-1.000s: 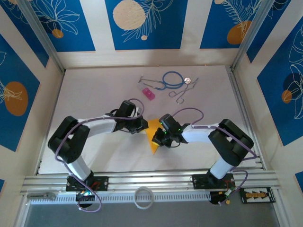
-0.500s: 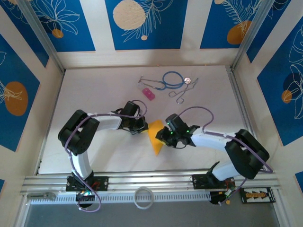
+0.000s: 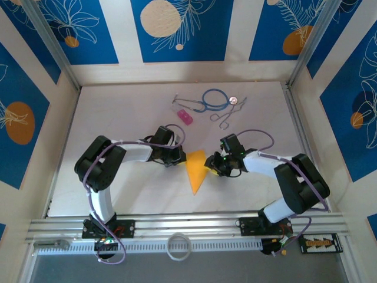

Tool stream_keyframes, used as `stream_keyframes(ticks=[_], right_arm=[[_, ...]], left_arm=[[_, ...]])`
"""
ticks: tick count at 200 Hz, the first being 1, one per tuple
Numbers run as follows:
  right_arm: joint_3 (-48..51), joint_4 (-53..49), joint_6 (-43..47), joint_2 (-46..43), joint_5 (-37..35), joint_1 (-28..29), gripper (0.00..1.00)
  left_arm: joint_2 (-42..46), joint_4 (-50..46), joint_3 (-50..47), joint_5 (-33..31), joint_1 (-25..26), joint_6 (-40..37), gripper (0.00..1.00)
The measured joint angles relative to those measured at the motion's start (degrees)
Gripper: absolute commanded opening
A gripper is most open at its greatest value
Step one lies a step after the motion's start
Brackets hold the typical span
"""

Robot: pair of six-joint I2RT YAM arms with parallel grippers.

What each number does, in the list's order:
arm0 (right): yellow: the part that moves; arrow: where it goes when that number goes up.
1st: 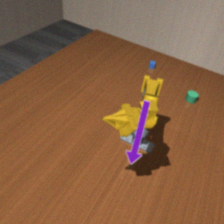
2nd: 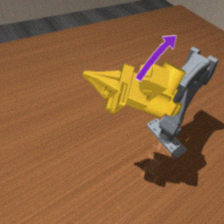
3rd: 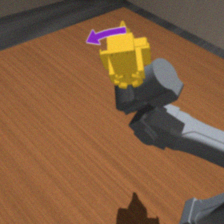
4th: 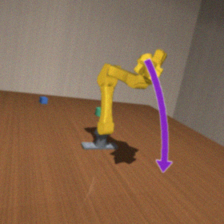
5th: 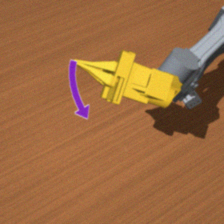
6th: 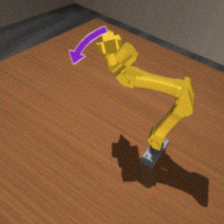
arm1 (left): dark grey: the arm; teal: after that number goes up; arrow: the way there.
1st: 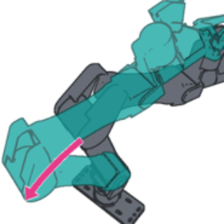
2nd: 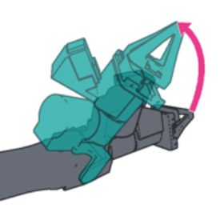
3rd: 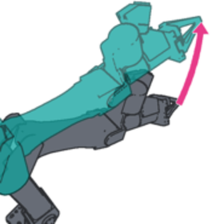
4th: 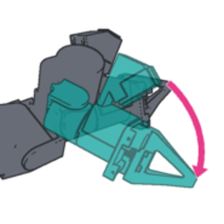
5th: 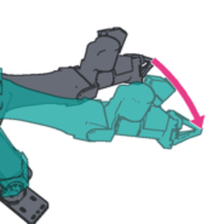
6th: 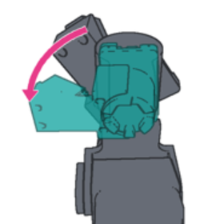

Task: Fold a paper plane with a square sheet of paper (pick it up from the middle)
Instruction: Fold the wing for the fifth time at the center of the table.

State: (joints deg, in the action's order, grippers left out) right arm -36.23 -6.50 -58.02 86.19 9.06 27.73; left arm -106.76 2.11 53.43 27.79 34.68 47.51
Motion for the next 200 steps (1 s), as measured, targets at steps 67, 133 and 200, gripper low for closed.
stream_keyframes(ticks=[67, 133, 200], right_arm=[[-1.9, -0.9, 5.3, 1.7, 1.0, -1.9, 0.35], [-7.5, -2.2, 12.4, 7.5, 3.5, -4.2, 0.33], [-8.6, -4.3, 16.5, 8.0, 4.3, -5.8, 0.34]], left_arm=[[-1.9, -0.1, 2.1, 2.1, 0.0, -4.1, 0.01], [-2.9, -1.4, 3.6, 2.9, 0.0, -7.0, 0.01], [-3.2, -1.9, 4.2, 3.2, 0.0, -7.6, 0.01]])
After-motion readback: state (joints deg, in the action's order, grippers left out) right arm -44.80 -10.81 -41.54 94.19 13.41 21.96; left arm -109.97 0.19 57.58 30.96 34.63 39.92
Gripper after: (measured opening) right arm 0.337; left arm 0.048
